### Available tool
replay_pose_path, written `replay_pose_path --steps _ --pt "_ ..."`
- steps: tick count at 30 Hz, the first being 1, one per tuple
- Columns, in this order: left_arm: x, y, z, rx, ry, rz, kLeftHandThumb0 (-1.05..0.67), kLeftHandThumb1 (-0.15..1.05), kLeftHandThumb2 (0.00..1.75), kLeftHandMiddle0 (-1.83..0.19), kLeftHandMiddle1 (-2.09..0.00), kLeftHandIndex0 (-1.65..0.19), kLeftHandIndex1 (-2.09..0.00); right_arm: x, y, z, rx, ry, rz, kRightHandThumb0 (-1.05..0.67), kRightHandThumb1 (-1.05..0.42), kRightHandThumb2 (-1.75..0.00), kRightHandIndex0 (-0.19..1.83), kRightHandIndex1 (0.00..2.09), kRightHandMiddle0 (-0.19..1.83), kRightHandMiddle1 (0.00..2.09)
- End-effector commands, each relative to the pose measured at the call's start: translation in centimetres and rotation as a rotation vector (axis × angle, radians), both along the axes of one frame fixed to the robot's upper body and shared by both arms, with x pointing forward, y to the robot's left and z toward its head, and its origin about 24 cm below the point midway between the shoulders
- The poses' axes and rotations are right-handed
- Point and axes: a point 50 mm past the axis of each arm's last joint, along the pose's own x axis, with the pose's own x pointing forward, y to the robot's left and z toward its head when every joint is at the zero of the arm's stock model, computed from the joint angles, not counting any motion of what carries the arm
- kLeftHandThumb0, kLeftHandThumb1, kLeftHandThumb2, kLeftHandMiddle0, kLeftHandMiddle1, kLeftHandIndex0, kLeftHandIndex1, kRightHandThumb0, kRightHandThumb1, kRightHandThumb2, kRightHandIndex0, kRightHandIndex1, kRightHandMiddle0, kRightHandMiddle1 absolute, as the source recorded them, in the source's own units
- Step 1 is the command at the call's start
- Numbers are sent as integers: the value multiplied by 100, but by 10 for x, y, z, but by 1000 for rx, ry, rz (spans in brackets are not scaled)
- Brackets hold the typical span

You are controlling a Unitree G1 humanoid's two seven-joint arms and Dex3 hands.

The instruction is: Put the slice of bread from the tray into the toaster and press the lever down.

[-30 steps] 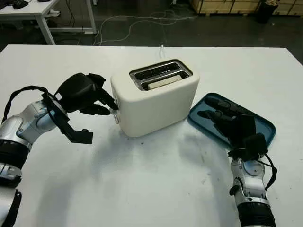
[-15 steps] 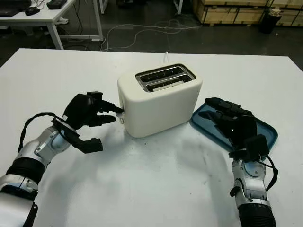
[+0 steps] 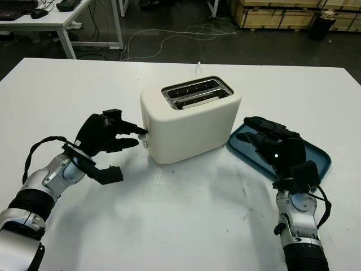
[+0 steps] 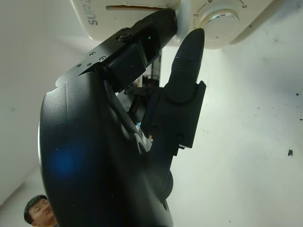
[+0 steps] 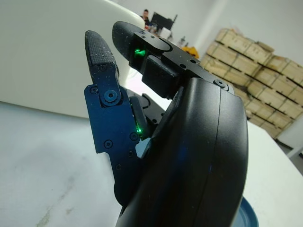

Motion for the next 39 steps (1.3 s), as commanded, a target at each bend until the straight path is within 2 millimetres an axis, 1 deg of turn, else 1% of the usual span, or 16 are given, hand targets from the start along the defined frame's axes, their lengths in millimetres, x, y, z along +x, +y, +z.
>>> replay_pose_path --steps 1,5,10,14,19,23,25,30,33,39 --pt "-25 -36 -63 202 240 -149 -24 89 0 -57 -175 -111 -2 -1 -3 2 -6 -9 -9 -51 -89 0 108 40 110 0" --pt "-22 -34 -52 170 212 -160 -24 91 1 -57 -170 -109 -1 -1 -3 2 -2 -12 -5 -51 -89 0 108 40 110 0" --pt "-19 -34 -23 96 109 -168 -24 90 0 -61 -161 -110 -1 0 -2 2 -5 -12 -3 -50 -89 0 108 40 109 0" --pt "-20 -33 -4 31 46 -153 -23 88 0 -61 -173 -111 -1 0 -1 2 -13 -5 0 -51 -90 0 108 40 108 0" --pt "-22 -28 15 -35 -30 -117 -26 90 0 -61 -174 -111 -1 2 1 2 -12 -2 5 -52 -89 0 107 40 109 0" --pt "-26 -24 24 -123 -66 -82 -26 90 0 -62 -169 -111 -1 2 3 2 -13 -4 4 -52 -89 0 107 40 109 0" --pt "-29 -21 27 -172 -85 -65 -25 89 0 -61 -171 -110 -1 3 4 2 -3 -2 6 -50 -89 0 107 40 109 0" --pt "-37 -13 34 -234 -114 -22 -25 92 1 -59 -168 -108 0 5 6 3 -10 -6 11 -51 -89 0 106 41 108 0" --pt "-42 -8 38 -275 -147 6 -25 92 0 -59 -173 -109 0 7 9 4 -14 -15 23 -52 -88 0 107 42 108 0" --pt "-54 6 47 -353 -195 22 -24 89 0 -60 -175 -109 0 14 10 7 -33 -47 56 -47 -90 0 105 40 105 0"
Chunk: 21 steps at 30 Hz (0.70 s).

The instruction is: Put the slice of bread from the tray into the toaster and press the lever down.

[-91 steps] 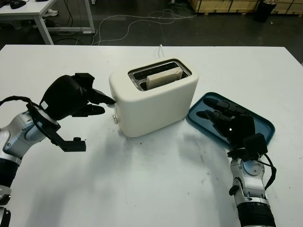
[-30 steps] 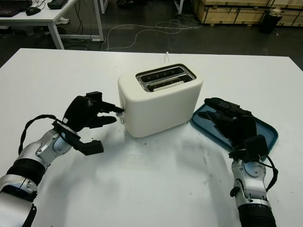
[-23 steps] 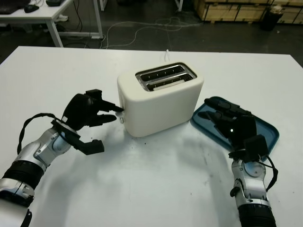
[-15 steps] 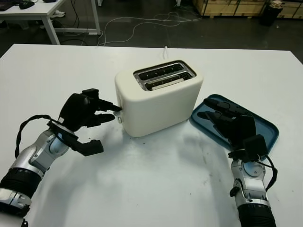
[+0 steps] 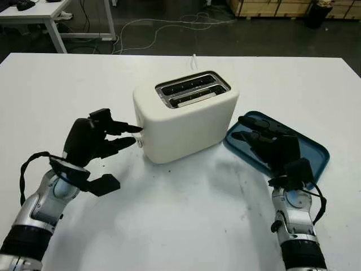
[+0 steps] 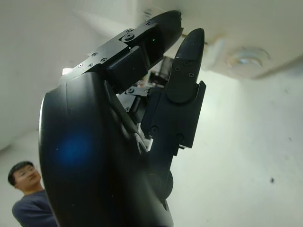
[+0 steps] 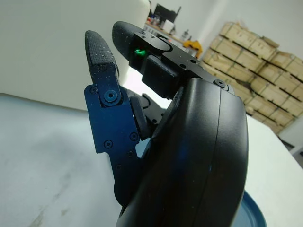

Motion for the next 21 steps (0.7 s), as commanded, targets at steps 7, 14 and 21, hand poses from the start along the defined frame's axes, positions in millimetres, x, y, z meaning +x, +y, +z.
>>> replay_pose_path --steps 7,14,21 --pt "-8 28 27 35 -32 33 -39 85 0 -55 -175 -111 -1 16 -20 29 -59 -68 35 -46 -89 0 104 39 106 0" --pt "-5 50 55 220 15 111 -45 81 0 -68 -132 -110 -1 38 -50 73 -302 -97 12 -44 -86 0 97 38 104 0" --pt "1 53 73 265 70 35 -45 82 0 -77 -85 -105 0 57 -56 113 -448 -91 14 -43 -79 0 99 36 103 0"
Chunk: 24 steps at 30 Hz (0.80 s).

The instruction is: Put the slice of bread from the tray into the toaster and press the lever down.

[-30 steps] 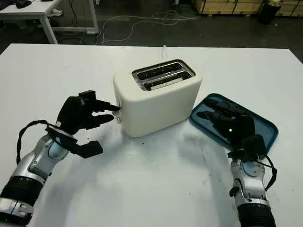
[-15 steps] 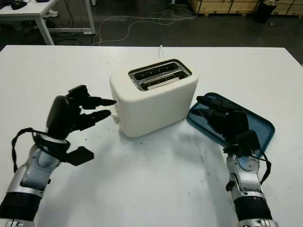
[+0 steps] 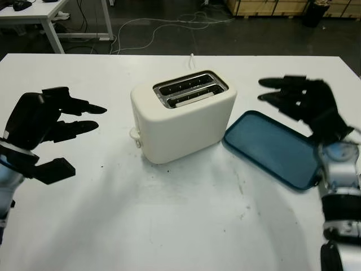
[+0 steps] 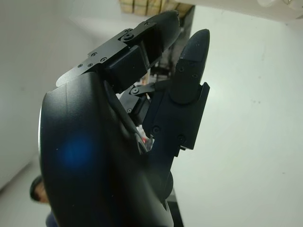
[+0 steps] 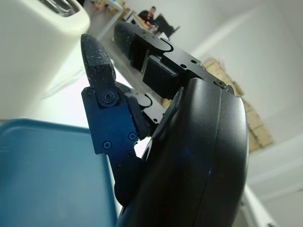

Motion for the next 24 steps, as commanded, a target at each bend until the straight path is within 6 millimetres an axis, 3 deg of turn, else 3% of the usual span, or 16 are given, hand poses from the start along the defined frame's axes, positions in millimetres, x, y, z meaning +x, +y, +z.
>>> replay_pose_path --steps 1,6,10,13,24 --pt "4 2 11 20 9 -8 -46 82 0 -75 -80 -100 0 6 -1 11 -59 3 9 -43 -79 0 99 35 103 0" --pt "15 3 26 62 26 -12 -51 85 0 -77 -58 -91 0 18 7 32 -225 -27 6 -50 -77 0 101 34 102 0" --pt "22 -1 38 69 17 -21 -49 85 0 -67 -87 -95 -1 24 14 44 -305 -51 16 -52 -74 0 99 31 101 0" --pt "26 -3 47 81 -4 -20 -49 85 0 -64 -96 -99 -3 30 18 50 -353 -66 23 -59 -75 -1 99 32 102 1" --pt "35 -3 65 143 -25 -5 -54 87 0 -78 -84 -106 -4 37 26 66 -500 -113 3 -47 -71 0 98 34 102 0"
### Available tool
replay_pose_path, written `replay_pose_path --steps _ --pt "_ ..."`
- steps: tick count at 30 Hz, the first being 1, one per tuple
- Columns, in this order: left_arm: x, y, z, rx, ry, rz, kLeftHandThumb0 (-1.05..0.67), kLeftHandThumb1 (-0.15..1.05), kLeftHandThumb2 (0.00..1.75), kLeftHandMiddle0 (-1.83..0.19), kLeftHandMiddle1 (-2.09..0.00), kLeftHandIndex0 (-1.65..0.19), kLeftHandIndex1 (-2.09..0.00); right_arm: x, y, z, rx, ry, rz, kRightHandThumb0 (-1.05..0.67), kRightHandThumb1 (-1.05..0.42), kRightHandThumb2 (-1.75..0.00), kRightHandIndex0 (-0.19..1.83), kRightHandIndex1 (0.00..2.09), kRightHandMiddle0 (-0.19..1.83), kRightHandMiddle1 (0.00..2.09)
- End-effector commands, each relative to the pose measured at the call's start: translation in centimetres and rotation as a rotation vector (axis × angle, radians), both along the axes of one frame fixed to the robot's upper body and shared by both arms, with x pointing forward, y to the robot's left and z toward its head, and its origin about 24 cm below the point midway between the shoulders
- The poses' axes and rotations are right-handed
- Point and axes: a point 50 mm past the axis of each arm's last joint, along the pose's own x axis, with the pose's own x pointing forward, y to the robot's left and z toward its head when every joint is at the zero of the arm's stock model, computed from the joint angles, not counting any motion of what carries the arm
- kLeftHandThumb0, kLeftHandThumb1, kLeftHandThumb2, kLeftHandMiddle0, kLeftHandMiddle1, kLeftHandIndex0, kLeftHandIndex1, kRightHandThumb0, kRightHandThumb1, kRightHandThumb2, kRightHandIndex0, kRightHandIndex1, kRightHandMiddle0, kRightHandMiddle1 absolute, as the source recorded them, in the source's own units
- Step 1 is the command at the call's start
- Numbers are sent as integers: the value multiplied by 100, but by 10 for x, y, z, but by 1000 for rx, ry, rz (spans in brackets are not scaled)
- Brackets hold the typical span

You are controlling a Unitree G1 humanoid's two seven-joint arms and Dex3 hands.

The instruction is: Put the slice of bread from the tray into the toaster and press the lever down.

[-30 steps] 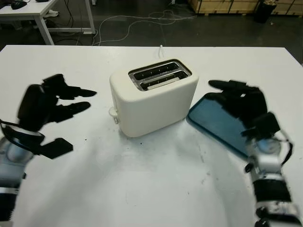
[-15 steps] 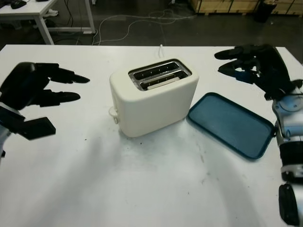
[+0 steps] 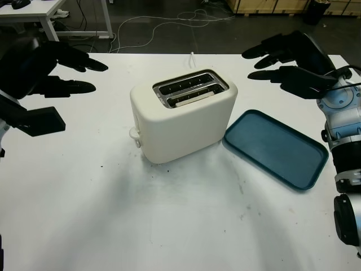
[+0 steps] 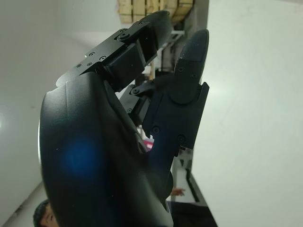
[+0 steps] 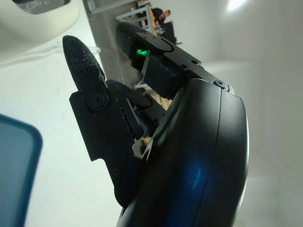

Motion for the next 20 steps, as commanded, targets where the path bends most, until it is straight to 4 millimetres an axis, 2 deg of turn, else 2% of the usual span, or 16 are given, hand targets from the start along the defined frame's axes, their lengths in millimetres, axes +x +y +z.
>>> replay_pose_path --steps 1,10,20 --pt "1 0 3 45 2 9 -54 86 0 -78 -84 -106 -4 -1 -1 12 -25 -41 -2 -46 -71 0 98 34 101 0" --pt "-3 1 -6 64 42 34 -48 84 1 -84 -76 -108 -4 -5 -4 11 -29 -60 -12 -41 -70 0 98 34 101 0" --pt "-8 -1 -12 45 44 1 -50 87 1 -79 -90 -109 -2 -8 -10 5 -32 -40 -14 -45 -74 -1 96 35 100 0"
